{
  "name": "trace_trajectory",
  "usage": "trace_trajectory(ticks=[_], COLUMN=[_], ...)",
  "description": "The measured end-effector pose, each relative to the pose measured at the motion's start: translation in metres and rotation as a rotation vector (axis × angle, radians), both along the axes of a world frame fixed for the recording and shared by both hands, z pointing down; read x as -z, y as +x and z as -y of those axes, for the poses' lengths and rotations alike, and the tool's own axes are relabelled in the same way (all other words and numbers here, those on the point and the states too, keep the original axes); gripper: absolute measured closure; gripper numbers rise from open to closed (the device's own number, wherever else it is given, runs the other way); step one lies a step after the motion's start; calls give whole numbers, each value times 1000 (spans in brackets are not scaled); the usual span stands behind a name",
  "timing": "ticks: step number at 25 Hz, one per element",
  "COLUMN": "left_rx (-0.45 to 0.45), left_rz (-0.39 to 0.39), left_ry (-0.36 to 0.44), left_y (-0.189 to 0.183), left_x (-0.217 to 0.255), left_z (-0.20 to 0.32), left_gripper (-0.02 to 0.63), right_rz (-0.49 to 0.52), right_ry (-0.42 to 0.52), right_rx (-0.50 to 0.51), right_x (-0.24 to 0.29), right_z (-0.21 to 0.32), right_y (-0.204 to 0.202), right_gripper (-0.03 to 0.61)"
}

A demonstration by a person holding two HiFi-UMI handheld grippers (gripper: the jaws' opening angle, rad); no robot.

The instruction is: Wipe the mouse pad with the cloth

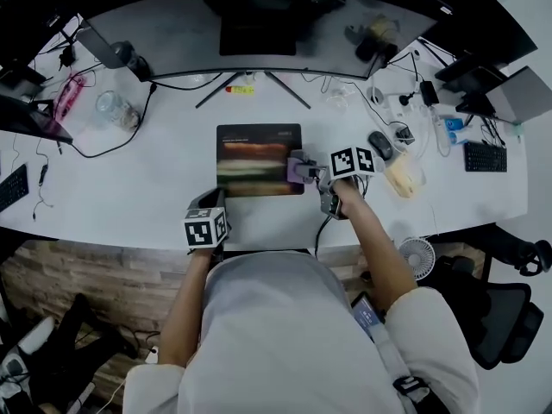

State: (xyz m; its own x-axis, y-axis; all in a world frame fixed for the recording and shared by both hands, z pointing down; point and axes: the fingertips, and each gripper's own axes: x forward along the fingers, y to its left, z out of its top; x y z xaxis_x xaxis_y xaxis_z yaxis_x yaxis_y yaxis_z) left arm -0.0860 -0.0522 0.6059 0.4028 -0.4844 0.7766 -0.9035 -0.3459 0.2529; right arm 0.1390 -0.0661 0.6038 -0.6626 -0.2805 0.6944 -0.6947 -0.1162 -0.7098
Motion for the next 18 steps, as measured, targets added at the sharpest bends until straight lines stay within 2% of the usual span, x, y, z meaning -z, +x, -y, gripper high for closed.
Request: trace_trajectory(ticks=[11,18], left_rx=[-9,-30], left_rz=[-13,-18], left_ry=[-4,-9], left_y=[0,0], left_x=[0,-1], left_z=[-1,-2], left_gripper=[614,614], right_rz=[-40,-126], right_ry=[-4,25], right_rx=[-18,-4], right_x=[1,3], right_z=[-10,-19], right_y=[19,35], right_gripper=[394,396])
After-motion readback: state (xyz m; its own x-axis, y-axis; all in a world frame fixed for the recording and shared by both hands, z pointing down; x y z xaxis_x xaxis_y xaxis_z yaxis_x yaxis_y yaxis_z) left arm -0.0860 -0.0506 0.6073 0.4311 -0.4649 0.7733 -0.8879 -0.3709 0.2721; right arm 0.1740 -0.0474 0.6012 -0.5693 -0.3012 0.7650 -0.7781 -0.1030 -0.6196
